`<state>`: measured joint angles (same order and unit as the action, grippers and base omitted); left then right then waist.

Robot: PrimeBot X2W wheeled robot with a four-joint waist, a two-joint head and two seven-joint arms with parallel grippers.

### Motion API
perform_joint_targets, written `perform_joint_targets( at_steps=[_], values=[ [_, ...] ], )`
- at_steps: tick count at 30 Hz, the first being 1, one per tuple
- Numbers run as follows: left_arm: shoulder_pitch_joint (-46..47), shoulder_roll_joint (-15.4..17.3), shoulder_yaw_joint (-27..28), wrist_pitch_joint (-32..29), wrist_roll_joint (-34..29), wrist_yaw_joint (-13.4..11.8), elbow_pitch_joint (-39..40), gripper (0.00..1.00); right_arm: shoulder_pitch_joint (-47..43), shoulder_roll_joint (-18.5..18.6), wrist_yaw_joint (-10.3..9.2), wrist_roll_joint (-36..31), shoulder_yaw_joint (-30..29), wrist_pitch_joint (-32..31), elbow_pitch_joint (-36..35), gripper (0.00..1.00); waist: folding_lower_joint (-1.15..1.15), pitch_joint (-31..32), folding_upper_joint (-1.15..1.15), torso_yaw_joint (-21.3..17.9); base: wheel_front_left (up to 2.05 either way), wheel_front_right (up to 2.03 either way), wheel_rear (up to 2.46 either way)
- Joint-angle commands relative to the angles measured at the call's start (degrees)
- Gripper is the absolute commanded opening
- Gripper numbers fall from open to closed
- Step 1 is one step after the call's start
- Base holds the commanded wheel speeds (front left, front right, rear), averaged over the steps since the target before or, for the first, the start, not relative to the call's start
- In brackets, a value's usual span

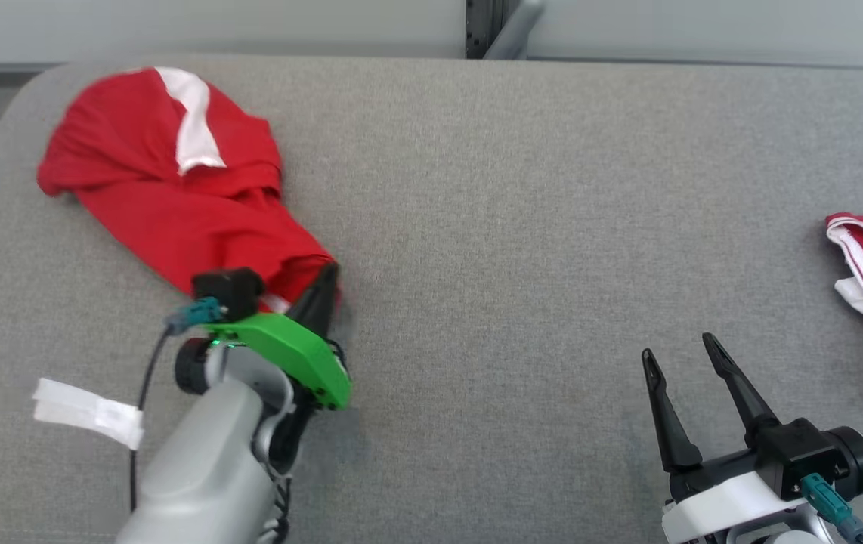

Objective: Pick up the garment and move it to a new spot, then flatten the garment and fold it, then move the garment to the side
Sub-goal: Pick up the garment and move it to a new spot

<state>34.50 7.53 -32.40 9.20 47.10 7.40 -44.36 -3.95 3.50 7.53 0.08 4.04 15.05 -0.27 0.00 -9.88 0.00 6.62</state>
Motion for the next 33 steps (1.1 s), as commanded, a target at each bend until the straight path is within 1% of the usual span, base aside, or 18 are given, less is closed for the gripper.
perform_joint_targets(
  at_steps=[1, 5, 9, 12, 17, 19, 21, 23, 25, 27, 28, 29, 30, 31, 33],
  values=[
    [-1.61, -0.52, -1.65, -0.57, 0.59, 0.14, 2.08, 0.00, -0.79, -0.10, -0.09, 0.57, -0.14, 0.17, 0.35, 1.00, 0.00, 5.77, 0.00, -1.24, 0.00, 0.00, 0.00],
    [-5.29, -1.97, -8.39, -3.49, 1.86, 0.14, 10.83, 0.00, -1.32, -0.38, -0.09, 1.30, -0.28, 0.17, 1.44, 1.00, 0.00, 7.95, 0.00, -2.00, 0.00, 0.00, 0.00],
    [-7.98, -3.41, -14.61, -6.72, 2.36, 0.14, 18.14, 0.00, -0.99, -0.52, -0.09, 1.78, -0.34, 0.16, 2.20, 1.00, 0.00, 8.31, 0.00, -3.00, 0.00, 0.00, 0.00],
    [-9.39, -4.04, -18.43, -7.90, 2.03, -0.21, 20.65, 0.00, -0.53, -0.55, -0.09, 2.53, -0.25, 0.16, 2.81, 1.00, 0.00, 8.35, 0.00, -4.15, 0.00, 0.00, 0.00],
    [-10.27, -4.68, -24.31, -7.49, 2.71, -1.12, 23.80, 0.00, 0.02, -0.55, -0.09, 3.14, -0.90, 0.16, 3.40, 1.00, 0.00, 7.40, 0.00, -6.16, 0.00, 0.00, 0.00],
    [-9.53, -4.51, -26.77, -7.03, 3.42, -1.98, 25.25, 0.00, 0.34, -0.56, -0.09, 3.21, -1.21, 0.16, 3.47, 1.00, 0.00, 6.98, 0.00, -6.68, 0.00, 0.00, 0.00],
    [-8.56, -4.40, -28.23, -6.31, 4.45, -3.47, 25.21, 0.00, 0.73, -0.57, -0.09, 3.28, -1.18, 0.16, 3.54, 1.00, 0.00, 6.52, 0.00, -7.19, 0.00, 0.00, 0.00],
    [-7.69, -4.44, -29.07, -5.23, 5.06, -5.55, 23.31, 0.00, 1.05, -0.56, -0.09, 3.40, -1.07, 0.16, 3.66, 1.00, 0.00, 6.13, 0.00, -7.63, 0.00, 0.00, 0.00],
    [-7.21, -4.51, -30.00, -4.35, 5.79, -6.85, 20.50, 0.00, 1.36, -0.56, -0.09, 3.55, -0.89, 0.16, 3.79, 1.00, 0.00, 5.80, 0.00, -8.04, 0.00, 0.00, 0.00],
    [-6.92, -4.54, -30.50, -3.36, 7.23, -7.46, 18.35, 0.17, 1.57, -0.54, -0.09, 3.77, -1.09, 0.16, 3.70, 1.00, 0.00, 5.56, 0.00, -8.22, 0.00, 0.00, 0.00],
    [-6.92, -4.53, -30.87, -3.07, 7.98, -7.63, 17.40, 0.33, 1.57, -0.55, -0.09, 3.82, -1.23, 0.17, 3.68, 1.00, 0.00, 5.50, 0.00, -8.23, 0.00, 0.00, 0.00],
    [-6.92, -4.53, -30.87, -3.07, 7.98, -7.63, 17.40, 0.33, 1.57, -0.55, -0.09, 3.82, -1.23, 0.17, 3.68, 1.00, 0.00, 5.50, 0.00, -8.23, 0.00, 0.00, 0.00],
    [-6.96, -4.53, -31.37, -2.84, 8.67, -7.81, 16.61, 0.52, 1.48, -0.55, -0.09, 3.80, -1.40, 0.17, 3.71, 1.00, 0.00, 5.49, 0.00, -8.19, 0.00, 0.00, 0.00],
    [-6.89, -4.54, -31.86, -2.52, 9.12, -7.92, 15.97, 0.98, 1.34, -0.55, -0.09, 3.80, -1.59, 0.16, 3.74, 1.00, 0.00, 5.50, 0.00, -8.13, 0.00, 0.00, 0.00],
    [-6.67, -4.54, -32.48, -1.69, 9.42, -8.54, 15.14, 1.00, 1.15, -0.55, -0.09, 3.83, -1.74, 0.17, 3.82, 1.00, 0.00, 5.59, 0.00, -8.05, 0.00, 0.00, 0.00]
  ],
)
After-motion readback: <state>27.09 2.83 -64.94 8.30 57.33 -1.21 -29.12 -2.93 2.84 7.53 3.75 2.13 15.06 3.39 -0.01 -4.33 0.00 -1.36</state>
